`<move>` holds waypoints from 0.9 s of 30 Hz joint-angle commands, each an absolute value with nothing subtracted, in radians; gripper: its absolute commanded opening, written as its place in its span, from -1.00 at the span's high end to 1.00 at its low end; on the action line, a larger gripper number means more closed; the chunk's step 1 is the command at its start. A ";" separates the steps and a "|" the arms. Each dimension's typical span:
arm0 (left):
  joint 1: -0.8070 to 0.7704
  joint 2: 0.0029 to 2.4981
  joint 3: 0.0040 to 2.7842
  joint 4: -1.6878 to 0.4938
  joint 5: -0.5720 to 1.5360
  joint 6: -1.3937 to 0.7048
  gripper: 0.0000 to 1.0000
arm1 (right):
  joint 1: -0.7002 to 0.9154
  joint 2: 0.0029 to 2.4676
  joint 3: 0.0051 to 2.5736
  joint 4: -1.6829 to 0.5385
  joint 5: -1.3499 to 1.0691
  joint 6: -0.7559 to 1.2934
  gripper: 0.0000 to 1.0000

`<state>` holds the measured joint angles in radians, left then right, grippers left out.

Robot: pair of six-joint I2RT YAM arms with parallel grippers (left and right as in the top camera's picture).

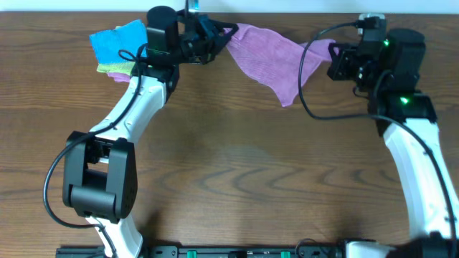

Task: Fold the cloth
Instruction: 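Grasp the opposite cloth corner with the left gripper and stretch it up, then lower the stretched cloth flat onto the table with both grippers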

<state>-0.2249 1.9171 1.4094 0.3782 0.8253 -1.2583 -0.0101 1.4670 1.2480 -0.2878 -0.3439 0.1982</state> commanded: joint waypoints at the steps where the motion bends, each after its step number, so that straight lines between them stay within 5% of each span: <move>1: -0.202 1.900 1.440 0.365 0.710 -1.223 0.90 | -0.005 1.544 1.250 -0.228 -0.347 0.231 0.97; 27: -0.124 1.914 1.496 0.216 0.644 -1.024 0.89 | -0.032 1.745 1.473 -0.126 -0.281 0.245 0.97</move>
<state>-0.1440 1.9171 1.4742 0.2085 0.7166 -1.0489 -0.0101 1.7039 1.4227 -0.1204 -0.3458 0.2592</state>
